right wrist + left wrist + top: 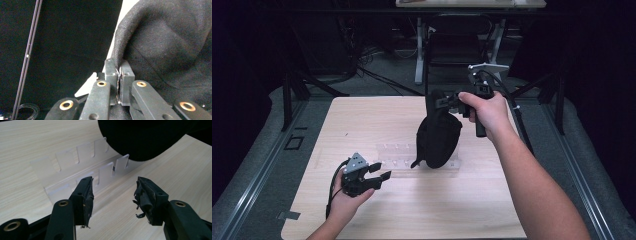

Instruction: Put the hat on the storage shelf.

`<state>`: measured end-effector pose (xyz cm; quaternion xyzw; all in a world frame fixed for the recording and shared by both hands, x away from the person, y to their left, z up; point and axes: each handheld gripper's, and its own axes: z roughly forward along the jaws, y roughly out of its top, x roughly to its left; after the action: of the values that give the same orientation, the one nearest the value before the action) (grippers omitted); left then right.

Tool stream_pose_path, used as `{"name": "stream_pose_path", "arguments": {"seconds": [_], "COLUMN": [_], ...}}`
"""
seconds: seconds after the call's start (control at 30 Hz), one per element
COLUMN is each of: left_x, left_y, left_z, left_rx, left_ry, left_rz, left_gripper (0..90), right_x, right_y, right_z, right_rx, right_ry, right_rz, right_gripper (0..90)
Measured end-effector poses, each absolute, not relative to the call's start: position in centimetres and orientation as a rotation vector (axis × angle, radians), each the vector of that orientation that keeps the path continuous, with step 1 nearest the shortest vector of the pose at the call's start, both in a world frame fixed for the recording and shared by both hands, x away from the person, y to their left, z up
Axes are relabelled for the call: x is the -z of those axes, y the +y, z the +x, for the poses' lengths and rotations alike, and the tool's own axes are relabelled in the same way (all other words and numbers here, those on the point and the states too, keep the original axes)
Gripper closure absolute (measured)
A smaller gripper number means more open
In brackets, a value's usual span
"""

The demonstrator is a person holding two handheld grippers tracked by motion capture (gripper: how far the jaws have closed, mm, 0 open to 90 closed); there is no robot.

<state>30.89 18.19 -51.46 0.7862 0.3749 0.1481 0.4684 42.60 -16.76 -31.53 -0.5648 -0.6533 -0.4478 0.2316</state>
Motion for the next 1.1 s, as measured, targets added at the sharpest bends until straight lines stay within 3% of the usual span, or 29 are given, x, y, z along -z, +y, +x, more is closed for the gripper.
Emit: {"name": "stream_pose_path", "arguments": {"seconds": [0.33, 0.87, 1.03, 1.1], "left_x": [49.9, 47.7, 47.8, 47.8], "left_y": [15.6, 10.7, 10.1, 10.0], "left_z": [31.0, 30.9, 31.1, 31.3], "left_rx": [-0.364, -0.413, -0.425, -0.412], "left_ry": [0.825, 0.687, 0.687, 0.702], "left_rz": [1.945, 1.998, 1.994, 1.992], "left_gripper": [55.7, 57.1, 63.3, 69.7], "right_x": [31.6, 31.6, 31.7, 31.7], "right_y": [-16.5, -16.4, -16.4, -16.4], "right_z": [42.6, 42.5, 42.5, 42.5], "right_rx": [1.236, 1.245, 1.246, 1.251], "right_ry": [-1.803, -1.806, -1.808, -1.807], "right_rz": [-1.55, -1.552, -1.543, -1.542], "right_gripper": [88.3, 88.0, 87.8, 87.8]}}
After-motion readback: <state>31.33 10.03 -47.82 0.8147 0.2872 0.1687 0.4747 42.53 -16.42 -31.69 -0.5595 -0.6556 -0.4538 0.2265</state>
